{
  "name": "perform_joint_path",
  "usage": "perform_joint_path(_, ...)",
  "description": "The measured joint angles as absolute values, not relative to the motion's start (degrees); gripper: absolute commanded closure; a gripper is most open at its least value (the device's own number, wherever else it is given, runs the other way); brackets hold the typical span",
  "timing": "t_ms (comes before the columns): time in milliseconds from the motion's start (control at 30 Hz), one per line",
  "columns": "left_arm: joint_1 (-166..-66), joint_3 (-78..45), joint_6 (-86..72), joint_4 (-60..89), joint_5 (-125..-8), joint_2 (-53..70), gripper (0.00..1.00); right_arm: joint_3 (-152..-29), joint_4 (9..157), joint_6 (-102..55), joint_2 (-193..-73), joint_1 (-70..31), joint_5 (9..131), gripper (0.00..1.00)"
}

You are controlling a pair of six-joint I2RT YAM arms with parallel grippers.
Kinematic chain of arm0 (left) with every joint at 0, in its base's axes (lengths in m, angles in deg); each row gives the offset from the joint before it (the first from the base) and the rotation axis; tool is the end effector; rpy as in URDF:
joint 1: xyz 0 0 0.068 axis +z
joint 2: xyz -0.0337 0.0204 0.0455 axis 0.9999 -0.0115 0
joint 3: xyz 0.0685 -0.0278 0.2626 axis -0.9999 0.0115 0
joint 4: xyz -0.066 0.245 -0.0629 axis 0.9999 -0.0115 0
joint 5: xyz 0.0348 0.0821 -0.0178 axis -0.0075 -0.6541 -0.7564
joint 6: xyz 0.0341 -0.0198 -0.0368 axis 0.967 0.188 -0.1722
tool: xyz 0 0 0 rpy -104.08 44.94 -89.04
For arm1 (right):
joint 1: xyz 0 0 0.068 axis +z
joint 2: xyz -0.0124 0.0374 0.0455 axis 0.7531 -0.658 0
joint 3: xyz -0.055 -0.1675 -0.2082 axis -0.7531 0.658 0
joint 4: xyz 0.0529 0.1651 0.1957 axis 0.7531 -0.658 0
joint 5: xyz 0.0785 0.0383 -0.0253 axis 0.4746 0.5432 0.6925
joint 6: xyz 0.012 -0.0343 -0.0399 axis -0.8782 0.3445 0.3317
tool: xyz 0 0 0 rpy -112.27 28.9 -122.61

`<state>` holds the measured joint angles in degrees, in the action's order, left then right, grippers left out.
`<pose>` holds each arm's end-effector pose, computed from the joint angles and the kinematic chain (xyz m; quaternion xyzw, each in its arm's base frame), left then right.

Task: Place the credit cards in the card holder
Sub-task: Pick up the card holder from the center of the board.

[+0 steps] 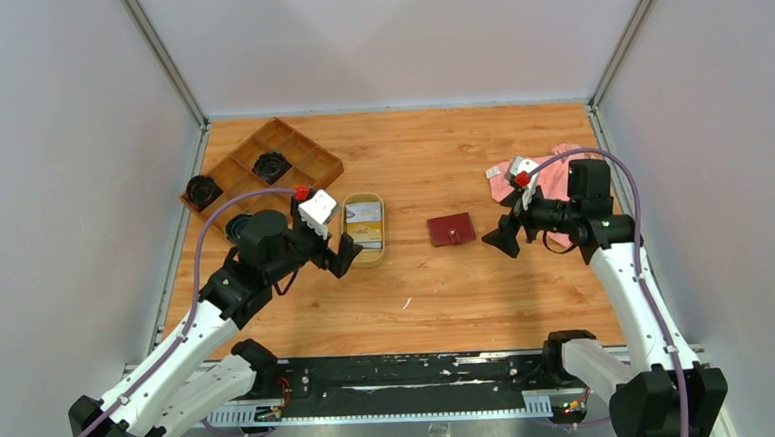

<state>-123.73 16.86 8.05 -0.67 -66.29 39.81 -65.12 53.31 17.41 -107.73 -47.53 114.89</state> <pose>0.1490 -0.1082 0.3004 0.3048 0.7514 -0.2117 0.5456 0.1980 0.0328 0.3122 -0.4334 0.6998 0.2608 0.5044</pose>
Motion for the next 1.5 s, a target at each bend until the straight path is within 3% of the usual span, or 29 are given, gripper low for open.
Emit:
perform_joint_path(267, -123.65, 13.14, 1.36, -1.63, -65.31, 39.07, 0.00, -65.12, 53.18, 18.63, -107.77, -47.53, 113.50, 0.00)
perform_joint_path(633, -123.71, 13.23, -18.66, 9.28, -62.05, 31.81, 0.00, -65.12, 52.46, 18.90, -111.34, -47.53, 113.08, 0.00)
perform_joint_path(1167, -128.06, -0.30, -17.06, 7.42, -71.80, 13.03, 0.02, -65.14, 52.27, 18.00, -113.78, -47.51, 112.18, 0.02)
perform_joint_path(1267, -128.06, -0.19, -16.10, 8.05, -71.84, 11.70, 0.03, -65.14, 52.88, 16.32, -116.12, -46.77, 111.92, 0.05)
perform_joint_path(1500, -128.06, 5.62, -15.71, 13.82, -68.06, 10.85, 0.03, -67.96, 55.41, 10.55, -126.94, -37.44, 104.21, 0.23)
